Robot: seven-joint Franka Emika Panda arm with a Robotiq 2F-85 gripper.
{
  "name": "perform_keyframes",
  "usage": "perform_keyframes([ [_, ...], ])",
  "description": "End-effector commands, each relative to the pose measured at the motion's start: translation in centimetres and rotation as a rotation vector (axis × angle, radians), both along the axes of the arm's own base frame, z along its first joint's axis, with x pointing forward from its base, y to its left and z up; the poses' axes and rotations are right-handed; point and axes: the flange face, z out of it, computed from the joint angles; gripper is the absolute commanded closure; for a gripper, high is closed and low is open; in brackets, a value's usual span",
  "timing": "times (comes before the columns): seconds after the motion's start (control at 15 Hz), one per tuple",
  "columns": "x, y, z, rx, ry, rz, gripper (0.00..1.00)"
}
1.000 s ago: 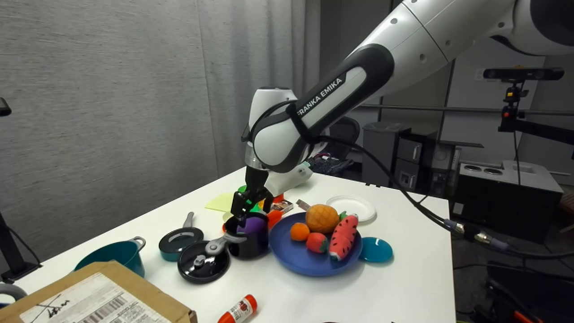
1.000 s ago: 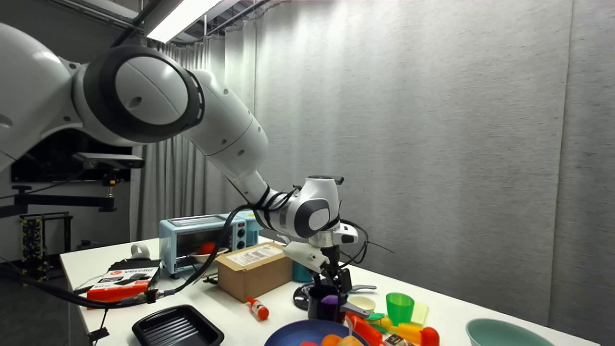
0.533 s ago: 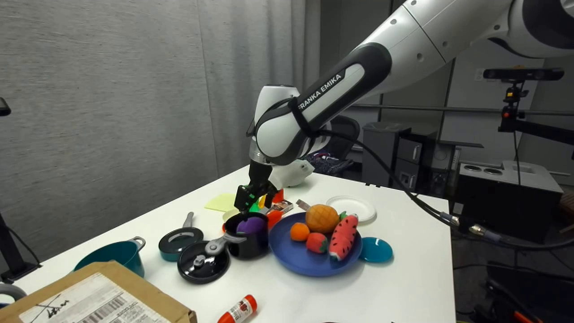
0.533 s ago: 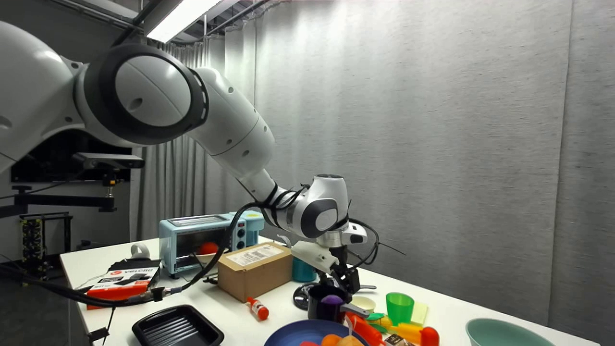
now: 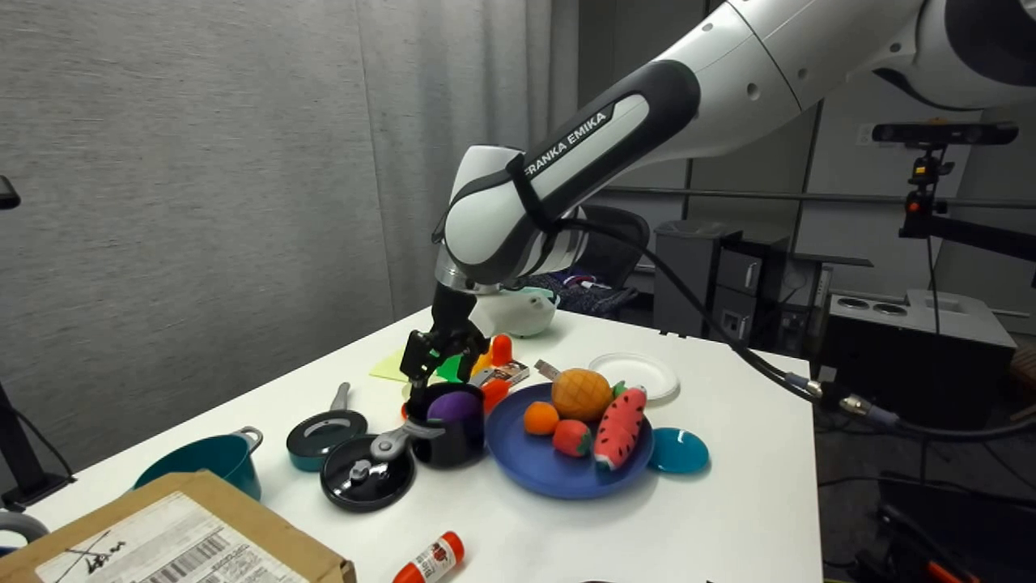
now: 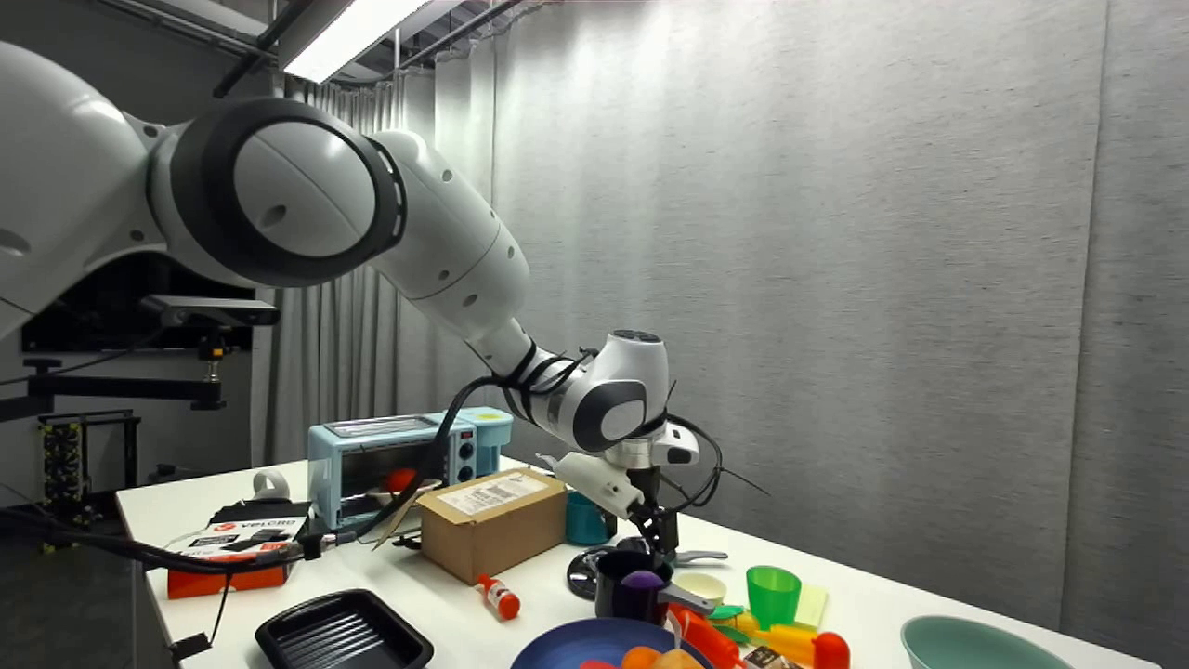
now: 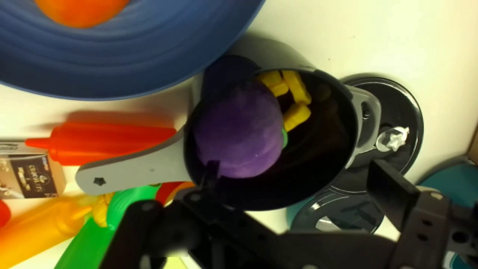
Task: Put all the plush fruit toys on the plate
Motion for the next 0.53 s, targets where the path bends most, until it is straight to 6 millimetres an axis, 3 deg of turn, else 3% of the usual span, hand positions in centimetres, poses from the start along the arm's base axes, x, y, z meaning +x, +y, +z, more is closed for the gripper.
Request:
perform_keyframes([
  [0.0, 0.9, -0.7, -0.5, -0.004, 0.023, -0.008, 0.00],
  [0.47, 1.2, -0.5, -2.4, -0.009, 0.050, -0.001, 0.00],
])
